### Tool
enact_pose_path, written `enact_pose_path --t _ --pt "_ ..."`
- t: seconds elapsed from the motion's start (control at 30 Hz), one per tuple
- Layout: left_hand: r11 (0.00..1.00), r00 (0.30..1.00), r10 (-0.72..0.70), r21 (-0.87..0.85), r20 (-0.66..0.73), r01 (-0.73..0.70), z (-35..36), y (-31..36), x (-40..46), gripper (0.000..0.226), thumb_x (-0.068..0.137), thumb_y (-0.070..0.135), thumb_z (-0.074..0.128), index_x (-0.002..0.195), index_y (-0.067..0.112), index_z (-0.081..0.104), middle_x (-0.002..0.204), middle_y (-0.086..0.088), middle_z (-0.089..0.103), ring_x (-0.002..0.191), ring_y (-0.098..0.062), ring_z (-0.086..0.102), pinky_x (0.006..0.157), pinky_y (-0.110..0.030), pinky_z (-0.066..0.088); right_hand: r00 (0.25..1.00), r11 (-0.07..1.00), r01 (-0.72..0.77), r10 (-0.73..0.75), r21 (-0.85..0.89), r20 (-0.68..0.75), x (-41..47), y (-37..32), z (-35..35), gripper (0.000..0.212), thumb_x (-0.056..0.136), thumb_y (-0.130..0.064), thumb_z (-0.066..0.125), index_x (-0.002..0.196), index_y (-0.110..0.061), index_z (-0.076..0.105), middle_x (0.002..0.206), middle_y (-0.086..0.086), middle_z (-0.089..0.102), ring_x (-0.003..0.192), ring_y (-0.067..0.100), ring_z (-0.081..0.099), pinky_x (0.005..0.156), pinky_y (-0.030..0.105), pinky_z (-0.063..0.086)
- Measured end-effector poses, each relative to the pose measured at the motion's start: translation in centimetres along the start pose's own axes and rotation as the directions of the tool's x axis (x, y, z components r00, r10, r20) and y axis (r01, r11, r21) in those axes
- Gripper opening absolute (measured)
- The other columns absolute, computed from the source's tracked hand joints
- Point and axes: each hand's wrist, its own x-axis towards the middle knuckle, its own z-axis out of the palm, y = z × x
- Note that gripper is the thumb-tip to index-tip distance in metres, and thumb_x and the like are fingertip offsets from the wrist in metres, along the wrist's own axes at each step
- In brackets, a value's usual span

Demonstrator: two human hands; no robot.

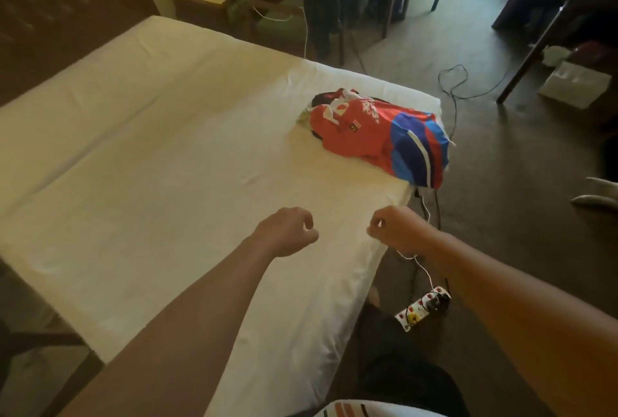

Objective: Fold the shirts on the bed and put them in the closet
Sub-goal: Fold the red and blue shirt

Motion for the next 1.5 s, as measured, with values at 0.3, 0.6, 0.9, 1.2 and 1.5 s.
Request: enact_pose_path --t 0.3,0.6,0.9,1.2,1.5 --pt "0.996 0.996 -0.089 -0.027 -0.012 0.089 -6.6 1.2 17.7 0.031 0.095 0.046 0.059 0.115 0.024 0.067 0.123 -0.001 0.066 0.108 -0.022 0.062 0.09 -0.04 0.052 0.991 0.996 0.091 -0.089 -0.022 0.097 19.5 1.7 -5.0 0.02 0.095 -0.036 0.058 0.098 -0.022 0.072 0.094 -0.001 0.067 0.083 0.02 0.064 0.075 0.034 0.055" --pt "0.96 0.964 -0.263 -0.088 0.042 0.265 -11.4 -0.3 38.0 0.03 0.095 0.047 0.06 0.112 0.024 0.068 0.115 -0.003 0.068 0.101 -0.024 0.063 0.088 -0.041 0.054 0.973 1.0 0.02 -0.015 -0.02 0.232 41.9 7.9 -9.3 0.018 0.093 -0.029 0.057 0.093 -0.016 0.07 0.096 0.005 0.069 0.09 0.029 0.065 0.08 0.038 0.056" --pt "0.932 0.945 -0.313 -0.162 0.096 0.326 -9.7 -2.1 50.3 0.027 0.092 0.044 0.062 0.11 0.025 0.068 0.106 -0.002 0.068 0.087 -0.022 0.066 0.082 -0.04 0.056 0.981 0.975 0.115 -0.082 -0.191 0.176 55.5 11.2 -8.2 0.027 0.094 -0.023 0.052 0.117 -0.017 0.064 0.121 0.007 0.06 0.111 0.034 0.059 0.086 0.044 0.054" --pt "0.922 0.918 -0.347 -0.106 0.193 0.371 -6.3 -5.1 52.2 0.024 0.094 0.044 0.06 0.106 0.024 0.068 0.106 -0.002 0.069 0.093 -0.024 0.064 0.084 -0.042 0.056 0.979 0.899 0.117 -0.033 -0.422 0.201 59.5 14.2 -7.6 0.046 0.092 -0.024 0.059 0.136 -0.02 0.047 0.122 0.009 0.059 0.105 0.033 0.062 0.086 0.042 0.048" --pt "0.91 0.922 -0.353 -0.171 0.157 0.378 -8.2 -4.9 47.6 0.027 0.095 0.044 0.059 0.111 0.023 0.067 0.109 0.0 0.068 0.099 -0.024 0.063 0.087 -0.042 0.055 0.902 0.978 0.123 -0.04 -0.168 0.429 55.2 6.8 -7.5 0.017 0.086 -0.031 0.061 0.084 -0.016 0.069 0.087 0.006 0.067 0.083 0.029 0.066 0.074 0.034 0.054"
